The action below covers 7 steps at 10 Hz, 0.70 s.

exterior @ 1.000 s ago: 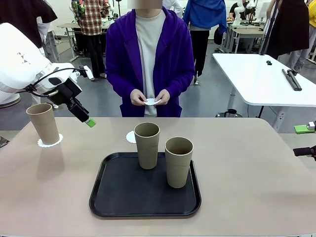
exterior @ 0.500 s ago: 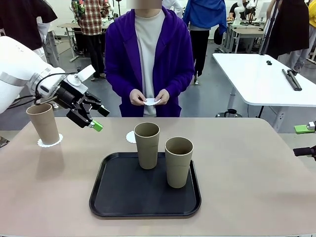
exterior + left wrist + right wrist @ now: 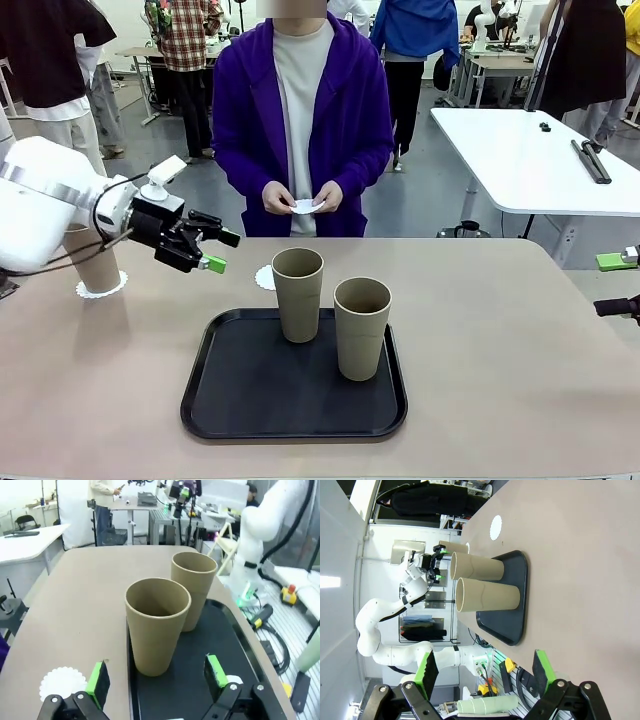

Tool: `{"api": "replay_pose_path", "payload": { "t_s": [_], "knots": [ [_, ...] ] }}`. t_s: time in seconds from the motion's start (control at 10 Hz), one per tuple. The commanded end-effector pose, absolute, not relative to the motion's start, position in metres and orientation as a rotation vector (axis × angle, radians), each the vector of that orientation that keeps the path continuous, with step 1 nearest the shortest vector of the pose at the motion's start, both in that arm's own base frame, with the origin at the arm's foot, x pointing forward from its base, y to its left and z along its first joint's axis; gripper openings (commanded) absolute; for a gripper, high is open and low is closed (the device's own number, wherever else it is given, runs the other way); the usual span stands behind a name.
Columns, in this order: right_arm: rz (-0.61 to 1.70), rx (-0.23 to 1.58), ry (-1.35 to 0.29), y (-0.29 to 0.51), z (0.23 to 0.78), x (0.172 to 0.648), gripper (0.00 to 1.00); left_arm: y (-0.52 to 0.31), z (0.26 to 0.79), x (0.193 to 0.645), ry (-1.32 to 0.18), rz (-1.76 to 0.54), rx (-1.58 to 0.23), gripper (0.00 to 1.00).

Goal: Place coasters on the table and set cups on them.
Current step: Take one Reusable plastic cup from the Flat Tray and place it on a coaster set by the human.

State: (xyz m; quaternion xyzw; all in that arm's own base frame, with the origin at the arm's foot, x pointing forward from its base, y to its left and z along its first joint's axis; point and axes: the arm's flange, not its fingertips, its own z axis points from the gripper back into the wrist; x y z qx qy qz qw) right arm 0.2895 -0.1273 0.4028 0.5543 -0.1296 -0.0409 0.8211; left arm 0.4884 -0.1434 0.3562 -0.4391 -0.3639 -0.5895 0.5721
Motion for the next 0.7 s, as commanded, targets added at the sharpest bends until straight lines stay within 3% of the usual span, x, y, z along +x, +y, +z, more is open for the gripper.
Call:
{"api": "replay_pose_path", "payload": {
  "t_s": [0.0,0.6],
  "knots": [
    [-0.08,1.19,-0.283,-0.127,0.404,0.29,1.0,-0.148,0.349,0.479,-0.902,-1.298,-1.046,1.0],
    [-0.08,1.19,-0.283,-0.127,0.404,0.29,1.0,-0.147,0.331,0.474,-0.861,-1.266,-1.088,1.0]
  ]
}}
